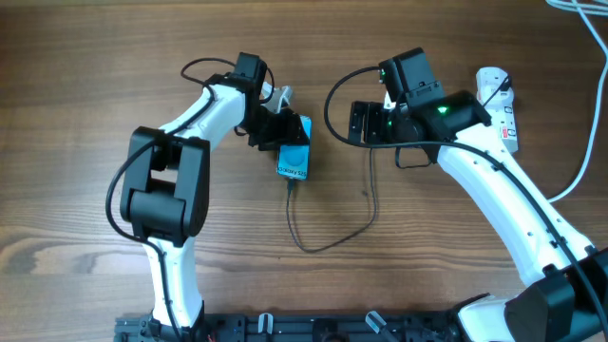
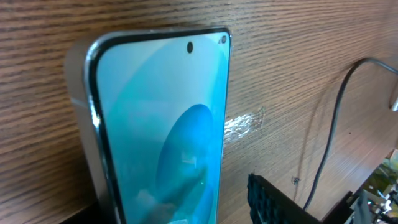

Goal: Plug charger to phone and switch on socket
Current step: 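Lay the phone flat on the table and open the left gripper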

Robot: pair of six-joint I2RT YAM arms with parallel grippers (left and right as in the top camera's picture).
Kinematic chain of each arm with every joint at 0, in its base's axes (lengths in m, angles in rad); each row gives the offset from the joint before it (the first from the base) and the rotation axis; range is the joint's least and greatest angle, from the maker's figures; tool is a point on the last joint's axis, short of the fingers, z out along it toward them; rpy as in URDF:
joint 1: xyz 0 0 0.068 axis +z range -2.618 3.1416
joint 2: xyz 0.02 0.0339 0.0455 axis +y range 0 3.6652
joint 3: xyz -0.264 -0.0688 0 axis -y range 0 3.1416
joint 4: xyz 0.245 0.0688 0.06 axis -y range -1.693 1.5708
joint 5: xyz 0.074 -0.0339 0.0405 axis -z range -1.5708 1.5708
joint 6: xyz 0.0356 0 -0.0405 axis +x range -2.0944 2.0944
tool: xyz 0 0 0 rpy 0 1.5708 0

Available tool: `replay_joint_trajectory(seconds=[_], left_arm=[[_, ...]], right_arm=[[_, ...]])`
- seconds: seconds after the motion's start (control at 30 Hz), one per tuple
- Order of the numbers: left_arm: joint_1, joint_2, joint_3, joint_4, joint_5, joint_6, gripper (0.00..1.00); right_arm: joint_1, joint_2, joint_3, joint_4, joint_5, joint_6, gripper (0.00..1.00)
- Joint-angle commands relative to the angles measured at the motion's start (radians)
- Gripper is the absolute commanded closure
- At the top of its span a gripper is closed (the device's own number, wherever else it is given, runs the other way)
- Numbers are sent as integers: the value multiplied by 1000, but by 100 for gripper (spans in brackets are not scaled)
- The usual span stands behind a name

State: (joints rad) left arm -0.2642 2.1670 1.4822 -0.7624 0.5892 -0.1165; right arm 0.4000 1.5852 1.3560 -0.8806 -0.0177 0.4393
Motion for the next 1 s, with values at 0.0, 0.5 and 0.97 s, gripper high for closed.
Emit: replay_joint_trajectory(seconds=[0.0, 0.5, 0.97], left_arm=[[-2, 63, -49, -15, -108, 4, 56], [-2, 63, -49, -15, -108, 4, 51], [18, 63, -40, -15, -108, -64, 31]], right_arm=[[-2, -14, -5, 6, 18, -18, 0], [-2, -14, -5, 6, 18, -18, 0], [-2, -14, -5, 6, 18, -18, 0]])
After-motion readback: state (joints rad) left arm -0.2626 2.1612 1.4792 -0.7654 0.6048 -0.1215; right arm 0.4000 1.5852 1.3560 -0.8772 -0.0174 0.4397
